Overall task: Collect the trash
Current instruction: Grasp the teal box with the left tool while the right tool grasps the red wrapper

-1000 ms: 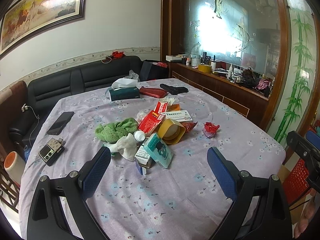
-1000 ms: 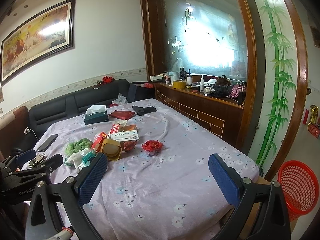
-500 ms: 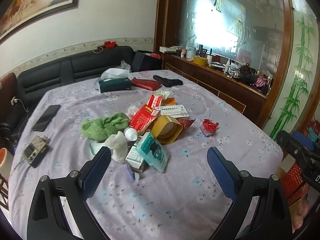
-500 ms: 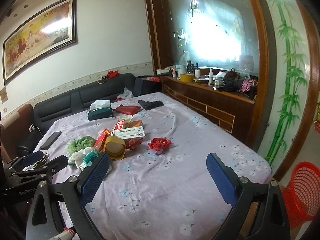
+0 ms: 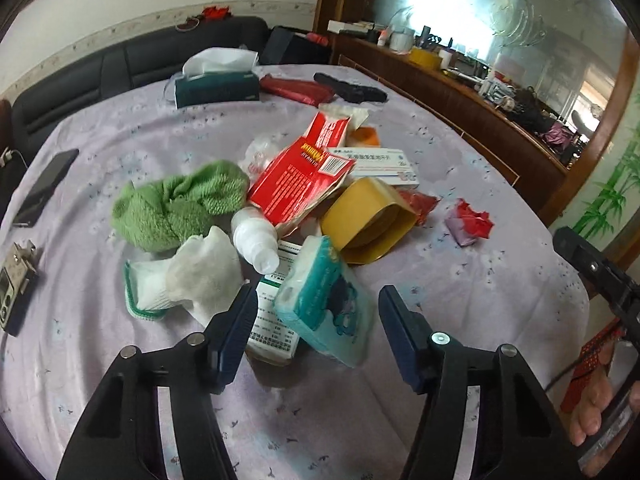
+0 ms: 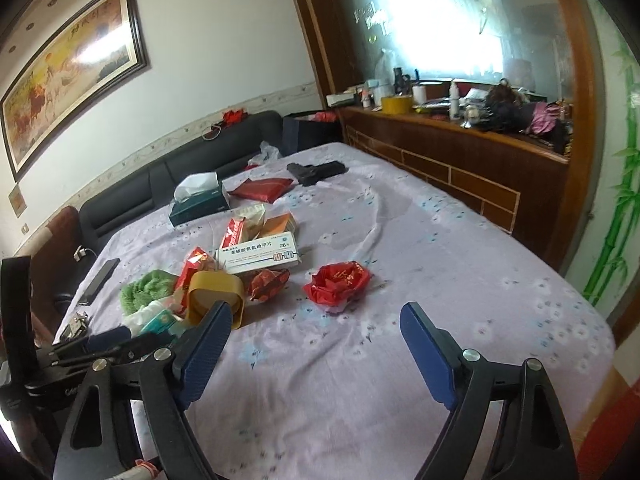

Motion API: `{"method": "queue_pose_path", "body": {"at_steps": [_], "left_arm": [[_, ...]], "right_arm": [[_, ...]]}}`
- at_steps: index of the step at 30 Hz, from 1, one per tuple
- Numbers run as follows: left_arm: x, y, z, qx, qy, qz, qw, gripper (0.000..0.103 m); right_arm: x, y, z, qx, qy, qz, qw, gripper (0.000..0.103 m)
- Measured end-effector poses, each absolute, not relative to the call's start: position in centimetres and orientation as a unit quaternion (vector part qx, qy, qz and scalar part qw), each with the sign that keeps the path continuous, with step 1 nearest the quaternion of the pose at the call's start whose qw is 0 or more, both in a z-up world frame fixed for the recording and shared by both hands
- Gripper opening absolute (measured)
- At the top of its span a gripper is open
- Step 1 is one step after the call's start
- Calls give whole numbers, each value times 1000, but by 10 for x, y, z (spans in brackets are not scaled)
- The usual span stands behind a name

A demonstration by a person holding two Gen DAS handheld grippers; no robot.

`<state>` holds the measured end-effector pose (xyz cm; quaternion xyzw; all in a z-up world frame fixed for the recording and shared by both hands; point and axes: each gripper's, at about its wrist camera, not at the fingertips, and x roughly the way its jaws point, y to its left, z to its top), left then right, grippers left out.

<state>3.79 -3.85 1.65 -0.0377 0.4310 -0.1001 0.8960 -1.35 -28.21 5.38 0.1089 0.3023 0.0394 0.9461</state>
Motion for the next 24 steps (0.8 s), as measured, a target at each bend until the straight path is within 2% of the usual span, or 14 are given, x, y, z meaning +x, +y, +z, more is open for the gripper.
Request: {"method": "queue_pose_path", "body": {"at_steps": [3, 6, 9, 14, 19, 21, 24], "left_arm": [[42, -40, 15, -38, 432, -97, 896, 37], [41, -42, 17, -43, 425, -108, 897, 24], [39, -43, 19, -48, 410, -123, 902, 17], [34, -45, 20, -65, 398, -160, 901, 12], [27, -46, 24, -76, 388, -186, 900, 12], [23, -45, 28, -79, 378, -193, 902, 11], [20, -45, 32, -82, 369, -199, 904, 11]], "right_arm": [[7, -284, 44, 117, 315, 46, 941, 88], [28, -290, 32, 129, 336, 42, 932, 88], [46, -295, 22, 146, 355, 38, 923, 88], [81, -293, 6, 145, 386, 30, 911, 85], [112, -291, -13, 161, 419, 19, 893, 67], [117, -290, -20, 164, 429, 19, 888, 46], [107, -291, -17, 170, 418, 19, 892, 41]]}}
